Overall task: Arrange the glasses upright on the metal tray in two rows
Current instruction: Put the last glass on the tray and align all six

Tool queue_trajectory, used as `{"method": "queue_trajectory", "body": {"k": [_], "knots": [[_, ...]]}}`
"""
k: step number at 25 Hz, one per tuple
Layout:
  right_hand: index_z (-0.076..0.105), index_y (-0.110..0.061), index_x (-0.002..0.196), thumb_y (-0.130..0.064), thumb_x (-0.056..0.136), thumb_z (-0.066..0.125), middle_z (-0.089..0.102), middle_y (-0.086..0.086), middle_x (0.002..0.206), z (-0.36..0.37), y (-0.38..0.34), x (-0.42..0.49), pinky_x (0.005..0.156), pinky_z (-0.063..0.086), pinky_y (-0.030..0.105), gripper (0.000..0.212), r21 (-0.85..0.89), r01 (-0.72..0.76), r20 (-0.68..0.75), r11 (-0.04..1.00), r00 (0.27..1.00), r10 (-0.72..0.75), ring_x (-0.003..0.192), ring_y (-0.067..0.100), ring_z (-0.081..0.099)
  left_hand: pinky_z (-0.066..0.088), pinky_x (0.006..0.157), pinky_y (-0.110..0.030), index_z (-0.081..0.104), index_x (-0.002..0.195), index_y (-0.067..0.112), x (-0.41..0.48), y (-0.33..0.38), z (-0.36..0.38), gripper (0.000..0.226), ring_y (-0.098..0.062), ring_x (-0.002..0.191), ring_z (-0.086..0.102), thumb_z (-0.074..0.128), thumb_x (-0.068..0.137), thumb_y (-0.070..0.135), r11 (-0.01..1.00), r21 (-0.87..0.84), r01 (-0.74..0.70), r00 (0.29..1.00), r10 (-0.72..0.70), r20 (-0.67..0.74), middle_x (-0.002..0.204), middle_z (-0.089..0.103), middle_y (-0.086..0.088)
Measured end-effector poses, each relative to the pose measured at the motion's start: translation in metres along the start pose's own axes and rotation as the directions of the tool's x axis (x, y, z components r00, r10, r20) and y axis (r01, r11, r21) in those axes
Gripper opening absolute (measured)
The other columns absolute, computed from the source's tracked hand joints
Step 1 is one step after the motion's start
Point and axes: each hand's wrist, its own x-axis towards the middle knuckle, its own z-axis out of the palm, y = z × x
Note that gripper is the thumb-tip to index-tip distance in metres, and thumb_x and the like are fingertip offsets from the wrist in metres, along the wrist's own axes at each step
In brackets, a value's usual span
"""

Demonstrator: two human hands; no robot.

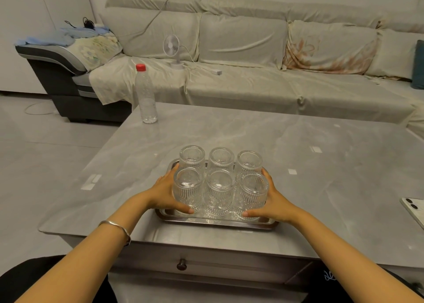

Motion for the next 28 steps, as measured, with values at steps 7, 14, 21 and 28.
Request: {"method": "queue_trajectory", "body": {"k": [7, 14, 21, 28], "knots": [[-0.017, -0.035, 0.147, -0.047, 0.049, 0.09, 0.0, -0.007, 0.161, -0.001, -0.005, -0.005, 0.116, 0.02, 0.03, 0.145, 0.021, 0.02, -0.014, 1.0, 1.0, -0.02, 0.147, 0.015, 0.015, 0.021, 0.118, -0.046, -0.006, 0.147, 0.034, -0.003, -0.001, -0.002, 0.145, -0.019, 0.144, 0.02, 0.084, 0.037, 0.065, 0.999, -0.049, 0.021, 0.999, -0.022, -0.029, 0.158, 0.012, 0.009], [-0.006, -0.061, 0.137, -0.043, 0.058, 0.086, -0.018, -0.019, 0.158, -0.018, -0.036, -0.02, 0.113, 0.027, 0.033, 0.123, -0.323, 0.191, -0.046, 0.927, 0.975, -0.216, 0.143, 0.005, 0.008, 0.02, 0.118, -0.038, -0.012, 0.144, 0.046, -0.008, 0.025, -0.017, 0.136, -0.016, 0.148, 0.008, 0.084, 0.048, 0.055, 0.996, -0.048, -0.072, 0.989, 0.065, -0.132, 0.161, -0.005, 0.006], [-0.001, -0.057, 0.136, -0.043, 0.065, 0.082, -0.013, -0.013, 0.161, -0.017, -0.04, -0.018, 0.117, 0.021, 0.042, 0.11, -0.573, 0.185, 0.03, 0.798, 0.978, -0.205, 0.15, 0.019, -0.007, 0.031, 0.111, -0.031, -0.016, 0.147, 0.03, -0.008, 0.029, -0.013, 0.132, -0.021, 0.147, 0.017, 0.082, 0.061, 0.046, 0.974, 0.222, -0.035, 0.997, 0.05, -0.063, 0.156, -0.03, 0.007], [0.002, -0.054, 0.139, -0.045, 0.065, 0.081, -0.009, -0.01, 0.162, -0.015, -0.04, -0.015, 0.116, 0.023, 0.043, 0.108, -0.578, 0.165, -0.001, 0.799, 0.979, -0.203, 0.15, 0.021, -0.005, 0.029, 0.112, -0.03, -0.016, 0.148, 0.025, -0.009, 0.031, -0.015, 0.13, -0.021, 0.147, 0.015, 0.081, 0.063, 0.045, 0.969, 0.245, -0.023, 0.998, 0.037, -0.051, 0.155, -0.031, 0.007]]}}
